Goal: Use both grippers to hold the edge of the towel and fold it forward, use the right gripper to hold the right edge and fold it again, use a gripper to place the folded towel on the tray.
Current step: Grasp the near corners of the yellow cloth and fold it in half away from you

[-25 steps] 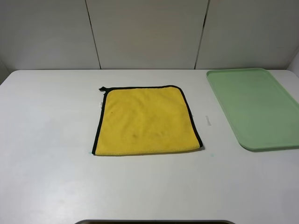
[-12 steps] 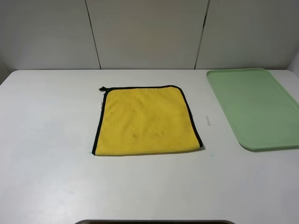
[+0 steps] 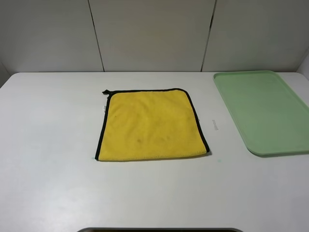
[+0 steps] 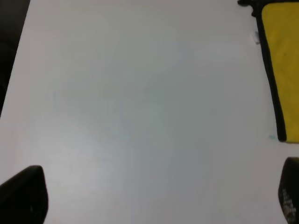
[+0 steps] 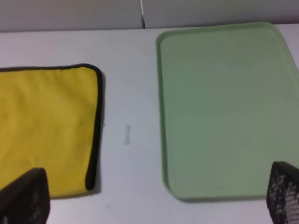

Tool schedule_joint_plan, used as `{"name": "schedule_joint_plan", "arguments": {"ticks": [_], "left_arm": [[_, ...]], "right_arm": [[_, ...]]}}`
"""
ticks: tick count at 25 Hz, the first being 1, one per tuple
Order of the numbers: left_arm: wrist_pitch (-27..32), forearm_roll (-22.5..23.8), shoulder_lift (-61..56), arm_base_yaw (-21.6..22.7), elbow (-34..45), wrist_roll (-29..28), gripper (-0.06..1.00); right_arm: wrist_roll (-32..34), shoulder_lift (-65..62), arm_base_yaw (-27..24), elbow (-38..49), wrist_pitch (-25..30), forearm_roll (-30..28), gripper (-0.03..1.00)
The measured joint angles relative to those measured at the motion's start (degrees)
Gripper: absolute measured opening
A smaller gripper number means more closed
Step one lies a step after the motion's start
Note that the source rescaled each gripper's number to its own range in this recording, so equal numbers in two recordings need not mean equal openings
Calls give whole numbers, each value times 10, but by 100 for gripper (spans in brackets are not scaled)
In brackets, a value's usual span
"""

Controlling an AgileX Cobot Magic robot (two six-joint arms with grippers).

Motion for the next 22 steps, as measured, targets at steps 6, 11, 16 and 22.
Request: {"name": "schedule_joint_plan", "arguments": {"ticks": [6, 11, 16, 22], "left_arm": [[-24, 2, 144, -59, -54, 44, 99], [-41, 4, 243, -152, -93, 103, 99], [-48, 4, 341, -191, -128, 162, 98], [-55, 1, 440, -208, -136, 228, 98]], "right_arm": [[-90, 146, 0, -70, -24, 5, 100], [-175, 242, 29, -125, -27, 15, 100], [-249, 335, 97, -172, -35, 17, 100], [-275, 436, 184, -187, -47, 17, 100]]}}
